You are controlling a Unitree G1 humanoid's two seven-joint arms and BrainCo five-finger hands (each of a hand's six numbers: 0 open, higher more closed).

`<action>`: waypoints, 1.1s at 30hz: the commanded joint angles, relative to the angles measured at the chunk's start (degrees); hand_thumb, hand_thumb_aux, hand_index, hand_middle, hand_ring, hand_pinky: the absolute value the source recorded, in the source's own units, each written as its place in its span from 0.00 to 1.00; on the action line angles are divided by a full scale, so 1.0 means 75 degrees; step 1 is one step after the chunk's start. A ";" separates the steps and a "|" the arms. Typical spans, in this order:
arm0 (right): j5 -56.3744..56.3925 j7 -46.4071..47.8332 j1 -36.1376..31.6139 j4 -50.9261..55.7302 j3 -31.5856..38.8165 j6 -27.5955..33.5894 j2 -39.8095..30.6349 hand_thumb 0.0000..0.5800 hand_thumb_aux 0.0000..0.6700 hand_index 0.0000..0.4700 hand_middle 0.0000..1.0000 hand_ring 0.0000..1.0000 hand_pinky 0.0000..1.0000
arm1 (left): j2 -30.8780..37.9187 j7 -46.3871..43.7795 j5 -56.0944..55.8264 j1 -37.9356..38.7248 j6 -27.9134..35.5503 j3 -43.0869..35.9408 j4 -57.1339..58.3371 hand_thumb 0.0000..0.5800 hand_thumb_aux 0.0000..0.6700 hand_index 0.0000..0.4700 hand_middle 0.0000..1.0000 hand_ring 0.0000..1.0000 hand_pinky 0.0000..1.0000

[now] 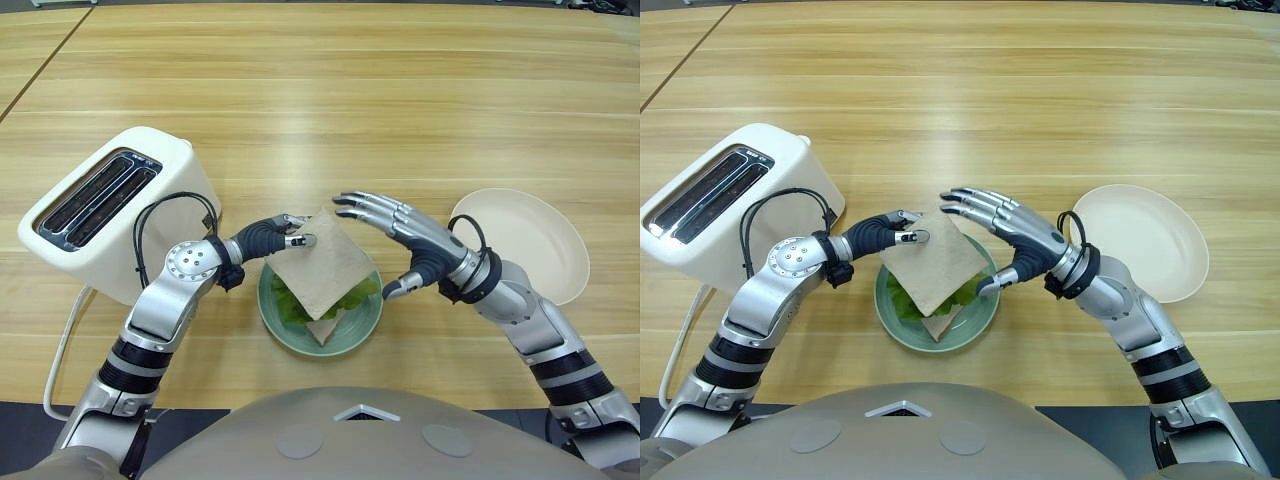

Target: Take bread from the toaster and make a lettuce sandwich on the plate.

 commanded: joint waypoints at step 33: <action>0.0232 0.2644 0.0965 -0.0268 0.1063 0.0553 -0.0246 0.00 0.00 0.00 0.00 0.00 0.00 | 0.0295 -0.0459 0.1031 -0.0187 -0.0496 -0.0353 0.0401 1.00 1.00 1.00 0.00 0.00 0.00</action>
